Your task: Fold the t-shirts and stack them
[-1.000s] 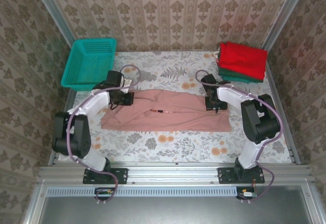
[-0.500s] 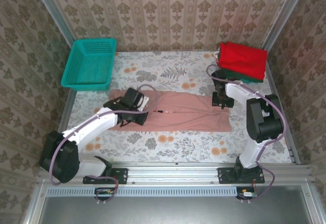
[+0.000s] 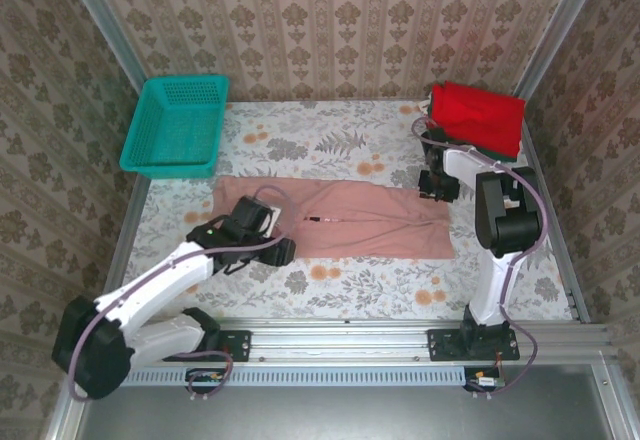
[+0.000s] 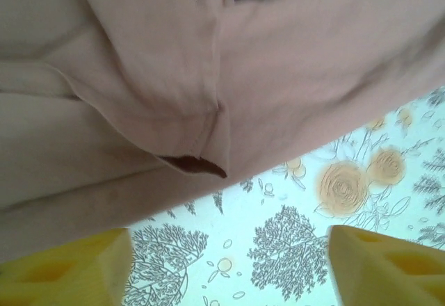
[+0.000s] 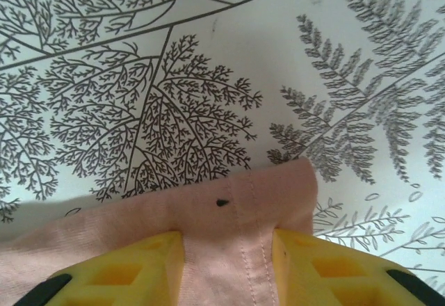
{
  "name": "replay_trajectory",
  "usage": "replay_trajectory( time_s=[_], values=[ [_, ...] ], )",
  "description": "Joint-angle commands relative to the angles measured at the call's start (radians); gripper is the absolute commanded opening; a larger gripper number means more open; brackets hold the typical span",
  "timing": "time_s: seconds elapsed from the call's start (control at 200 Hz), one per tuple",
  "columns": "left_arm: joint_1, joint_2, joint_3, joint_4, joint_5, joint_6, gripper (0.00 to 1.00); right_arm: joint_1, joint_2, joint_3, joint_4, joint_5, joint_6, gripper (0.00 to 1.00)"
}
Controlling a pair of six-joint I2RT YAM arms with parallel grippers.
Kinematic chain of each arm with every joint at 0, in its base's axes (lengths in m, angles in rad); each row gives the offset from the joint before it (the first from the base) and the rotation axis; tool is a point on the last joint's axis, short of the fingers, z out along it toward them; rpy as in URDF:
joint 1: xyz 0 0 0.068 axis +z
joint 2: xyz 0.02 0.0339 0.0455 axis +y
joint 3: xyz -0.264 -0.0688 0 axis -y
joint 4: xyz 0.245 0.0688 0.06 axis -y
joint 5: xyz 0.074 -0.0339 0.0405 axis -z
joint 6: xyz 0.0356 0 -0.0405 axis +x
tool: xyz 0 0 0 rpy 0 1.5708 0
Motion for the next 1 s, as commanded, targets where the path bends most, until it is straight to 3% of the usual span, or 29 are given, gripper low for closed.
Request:
replay_trajectory(
  time_s=[0.0,0.075,0.295,0.49,0.85,0.915,0.95,0.995],
  values=[
    [0.058,-0.044,0.004,0.002,-0.013,-0.026,0.91,-0.015,0.028,0.030,-0.037,-0.004,0.016,0.33],
    [0.114,-0.029,0.007,0.031,0.008,-0.016,0.99,-0.019,0.029,0.031,-0.039,-0.005,0.013,0.22],
    [0.192,0.228,0.099,0.111,0.051,0.062,1.00,-0.034,-0.012,0.054,-0.061,-0.002,0.000,0.00],
    [0.235,0.361,0.094,0.162,0.077,0.084,1.00,-0.045,0.002,0.128,-0.102,-0.012,-0.016,0.00],
    [0.251,0.374,0.040,0.176,0.106,0.084,1.00,-0.044,0.114,0.287,-0.172,-0.053,-0.064,0.01],
    [0.209,0.324,0.064,0.158,0.067,0.060,1.00,-0.044,0.115,0.288,-0.174,-0.059,-0.069,0.07],
    [0.130,0.288,0.083,0.156,0.002,0.042,1.00,-0.044,0.120,0.290,-0.180,-0.059,-0.071,0.15],
    [0.051,0.256,0.116,0.166,-0.068,0.033,1.00,-0.044,0.121,0.300,-0.196,-0.050,-0.073,0.15]
  ],
)
